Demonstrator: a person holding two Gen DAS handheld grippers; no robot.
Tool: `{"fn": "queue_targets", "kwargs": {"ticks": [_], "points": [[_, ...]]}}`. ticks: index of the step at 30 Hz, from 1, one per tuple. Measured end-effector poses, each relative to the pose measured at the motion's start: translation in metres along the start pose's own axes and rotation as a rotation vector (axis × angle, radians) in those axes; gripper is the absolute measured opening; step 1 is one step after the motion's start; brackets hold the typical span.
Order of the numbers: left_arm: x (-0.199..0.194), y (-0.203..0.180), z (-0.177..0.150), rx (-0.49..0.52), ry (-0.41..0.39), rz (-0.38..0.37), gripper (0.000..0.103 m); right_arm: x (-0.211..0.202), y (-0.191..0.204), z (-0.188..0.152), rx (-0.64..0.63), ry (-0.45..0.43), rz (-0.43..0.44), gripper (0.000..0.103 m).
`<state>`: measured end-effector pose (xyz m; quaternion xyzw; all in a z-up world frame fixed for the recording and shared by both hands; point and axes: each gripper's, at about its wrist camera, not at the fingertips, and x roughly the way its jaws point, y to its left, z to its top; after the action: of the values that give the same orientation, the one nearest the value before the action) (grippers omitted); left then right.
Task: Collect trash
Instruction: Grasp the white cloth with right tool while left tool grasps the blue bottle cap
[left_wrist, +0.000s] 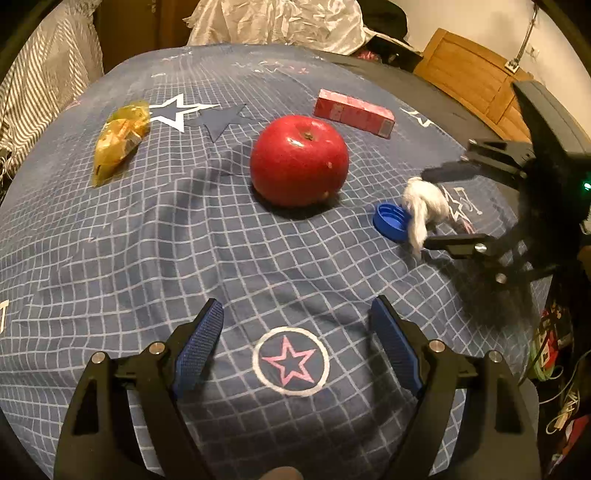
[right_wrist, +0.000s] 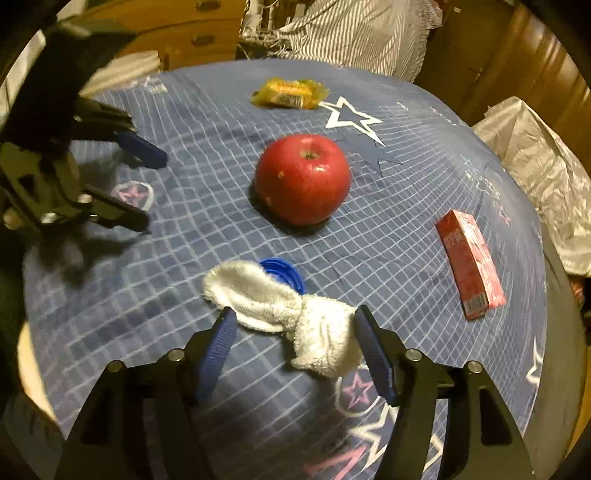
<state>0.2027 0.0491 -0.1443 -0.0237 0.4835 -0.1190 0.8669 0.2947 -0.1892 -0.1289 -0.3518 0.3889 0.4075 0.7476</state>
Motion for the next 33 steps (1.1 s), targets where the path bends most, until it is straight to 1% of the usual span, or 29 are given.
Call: {"fn": "queue_targets", "kwargs": {"ticks": [1, 2, 3, 4, 6, 7, 8, 9, 12, 15, 16, 18, 20, 23, 27, 30, 31, 32, 33], "points": [[0.001, 0.0, 0.001, 0.002, 0.0, -0.001, 0.079, 0.002, -0.001, -0.001, 0.009, -0.003, -0.009, 0.068], [0.002, -0.002, 0.003, 0.003, 0.0, -0.004, 0.079, 0.002, -0.003, -0.004, 0.032, -0.015, -0.015, 0.061], [0.003, -0.003, 0.004, 0.005, -0.001, -0.007, 0.079, 0.002, -0.005, -0.006, 0.056, -0.024, -0.027, 0.046], [0.004, -0.006, 0.006, 0.008, -0.002, -0.009, 0.079, -0.003, -0.01, -0.011, 0.111, -0.038, -0.058, 0.039], [0.006, -0.011, 0.01, 0.018, -0.007, -0.016, 0.079, -0.013, -0.02, -0.02, 0.222, -0.071, -0.067, 0.027], [0.01, -0.017, 0.013, 0.028, -0.011, -0.023, 0.079, -0.018, -0.022, -0.026, 0.264, -0.084, -0.07, 0.026], [0.013, -0.021, 0.015, 0.033, -0.015, -0.027, 0.079, -0.027, -0.026, -0.037, 0.34, -0.106, -0.07, 0.024], [0.018, -0.028, 0.019, 0.033, -0.021, -0.037, 0.079, -0.034, -0.028, -0.049, 0.41, -0.127, -0.067, 0.024], [0.033, -0.048, 0.027, 0.053, -0.021, -0.071, 0.079, -0.043, -0.033, -0.075, 0.559, -0.169, -0.021, 0.022], [0.042, -0.063, 0.033, 0.078, -0.021, -0.07, 0.079, -0.053, -0.033, -0.104, 0.707, -0.225, 0.001, 0.021], [0.045, -0.066, 0.037, 0.073, -0.024, -0.066, 0.079, -0.055, -0.034, -0.11, 0.732, -0.236, -0.006, 0.021], [0.052, -0.068, 0.044, 0.042, -0.023, -0.062, 0.074, -0.057, -0.032, -0.12, 0.769, -0.249, -0.047, 0.021], [0.057, -0.069, 0.048, 0.022, -0.022, -0.043, 0.066, -0.053, -0.029, -0.125, 0.781, -0.249, -0.065, 0.021], [0.063, -0.074, 0.052, 0.024, -0.02, -0.01, 0.061, -0.05, -0.022, -0.126, 0.776, -0.262, -0.099, 0.022], [0.067, -0.082, 0.054, 0.053, -0.018, 0.027, 0.056, -0.046, -0.017, -0.12, 0.751, -0.265, -0.121, 0.037], [0.072, -0.084, 0.057, 0.063, -0.015, 0.049, 0.046, -0.042, -0.017, -0.118, 0.749, -0.261, -0.136, 0.042], [0.071, -0.085, 0.056, 0.062, -0.015, 0.051, 0.04, -0.041, -0.017, -0.117, 0.749, -0.262, -0.14, 0.042], [0.071, -0.084, 0.057, 0.06, -0.016, 0.051, 0.038, -0.04, -0.018, -0.117, 0.75, -0.263, -0.151, 0.045], [0.071, -0.084, 0.057, 0.058, -0.016, 0.049, 0.038, -0.04, -0.018, -0.117, 0.749, -0.263, -0.159, 0.049]]}}
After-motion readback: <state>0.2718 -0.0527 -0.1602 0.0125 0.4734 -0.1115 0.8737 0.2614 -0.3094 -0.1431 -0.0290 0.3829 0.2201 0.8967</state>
